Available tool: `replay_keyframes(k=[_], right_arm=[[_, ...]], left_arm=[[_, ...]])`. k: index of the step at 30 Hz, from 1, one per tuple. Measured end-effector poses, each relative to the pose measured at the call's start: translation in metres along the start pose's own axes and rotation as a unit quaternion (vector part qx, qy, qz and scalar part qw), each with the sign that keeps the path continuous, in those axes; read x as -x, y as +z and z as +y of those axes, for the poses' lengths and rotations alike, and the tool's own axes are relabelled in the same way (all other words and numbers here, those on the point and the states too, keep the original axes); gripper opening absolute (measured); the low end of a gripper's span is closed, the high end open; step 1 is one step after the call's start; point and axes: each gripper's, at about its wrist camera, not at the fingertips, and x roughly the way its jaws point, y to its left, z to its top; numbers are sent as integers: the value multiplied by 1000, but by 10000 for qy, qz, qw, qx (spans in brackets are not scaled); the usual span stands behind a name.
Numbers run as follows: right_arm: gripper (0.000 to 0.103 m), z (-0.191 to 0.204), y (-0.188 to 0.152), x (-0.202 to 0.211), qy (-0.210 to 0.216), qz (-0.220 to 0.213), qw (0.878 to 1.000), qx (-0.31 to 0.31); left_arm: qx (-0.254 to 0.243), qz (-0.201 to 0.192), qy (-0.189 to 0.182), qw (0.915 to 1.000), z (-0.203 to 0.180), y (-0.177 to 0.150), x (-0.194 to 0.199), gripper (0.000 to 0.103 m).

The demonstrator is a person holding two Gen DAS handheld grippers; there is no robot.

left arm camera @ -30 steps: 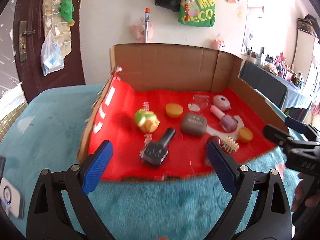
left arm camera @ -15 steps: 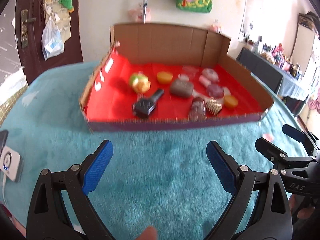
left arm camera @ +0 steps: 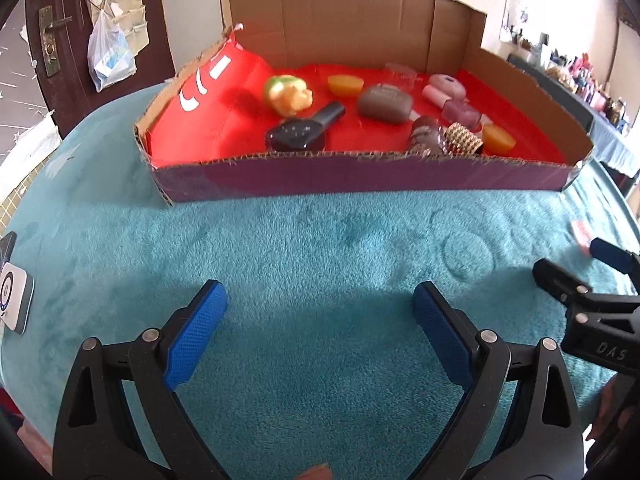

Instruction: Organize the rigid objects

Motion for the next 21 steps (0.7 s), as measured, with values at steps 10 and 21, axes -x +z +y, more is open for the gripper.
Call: replay_keyframes(k=[10,21], right_arm=[[103,1,0,-3,-4,63,10000,-54],[103,1,0,-4,6,83,9999,-102]], left_arm=[[118,69,58,9999,3,1,-5,103],[120,69,61,9999,3,1,-5,103]])
